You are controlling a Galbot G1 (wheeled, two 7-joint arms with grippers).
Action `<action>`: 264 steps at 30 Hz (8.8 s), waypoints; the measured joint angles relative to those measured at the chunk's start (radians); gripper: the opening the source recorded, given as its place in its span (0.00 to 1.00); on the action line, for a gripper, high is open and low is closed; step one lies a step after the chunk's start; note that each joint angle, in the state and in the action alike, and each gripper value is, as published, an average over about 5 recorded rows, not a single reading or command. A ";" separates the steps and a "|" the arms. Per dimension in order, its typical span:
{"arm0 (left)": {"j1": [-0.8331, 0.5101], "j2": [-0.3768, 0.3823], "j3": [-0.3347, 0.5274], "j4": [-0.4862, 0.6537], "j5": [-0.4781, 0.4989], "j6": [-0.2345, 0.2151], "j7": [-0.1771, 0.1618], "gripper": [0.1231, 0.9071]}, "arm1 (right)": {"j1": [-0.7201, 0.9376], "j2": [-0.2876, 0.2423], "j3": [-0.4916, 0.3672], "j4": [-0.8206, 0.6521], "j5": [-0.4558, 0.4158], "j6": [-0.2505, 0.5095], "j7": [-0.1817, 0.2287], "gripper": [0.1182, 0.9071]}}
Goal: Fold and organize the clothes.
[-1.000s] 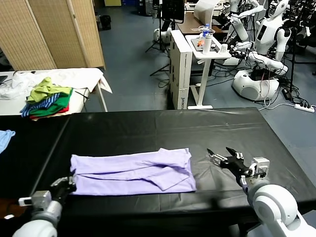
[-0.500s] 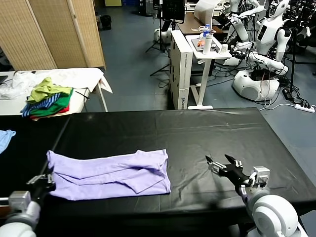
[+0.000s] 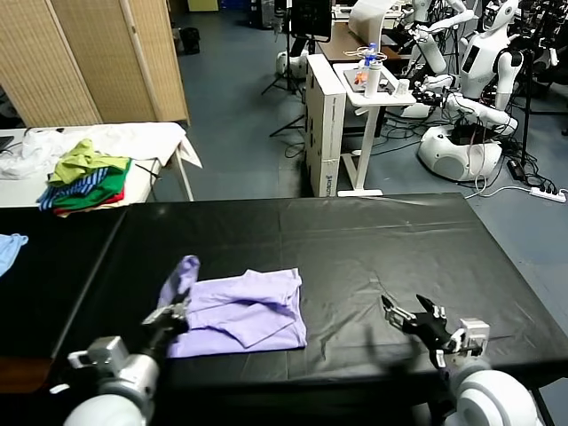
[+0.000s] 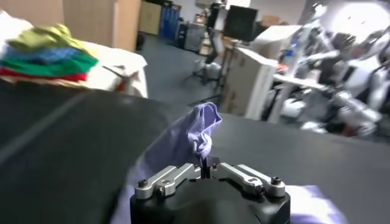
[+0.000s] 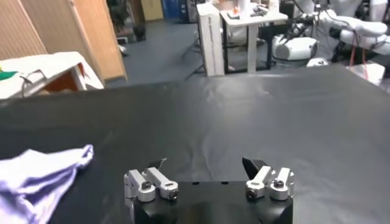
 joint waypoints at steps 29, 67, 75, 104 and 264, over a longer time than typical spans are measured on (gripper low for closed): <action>-0.107 -0.069 0.202 0.118 0.087 -0.024 0.035 0.07 | -0.022 0.014 0.003 0.012 -0.013 0.009 -0.016 1.00; 0.014 -0.100 -0.019 0.114 0.303 -0.133 0.064 1.00 | 0.515 -0.094 -0.719 -0.085 -0.110 0.005 -0.107 1.00; 0.028 -0.110 -0.046 0.129 0.318 -0.144 0.065 1.00 | 0.567 -0.085 -0.775 -0.128 -0.241 -0.139 -0.073 1.00; 0.027 -0.270 -0.086 0.231 0.339 -0.252 0.154 1.00 | 0.228 -0.118 -0.293 0.085 -0.016 -0.009 -0.081 1.00; 0.126 -0.138 -0.061 0.127 0.533 -0.380 0.164 1.00 | 0.390 0.003 -0.579 -0.130 0.099 -0.121 -0.021 0.04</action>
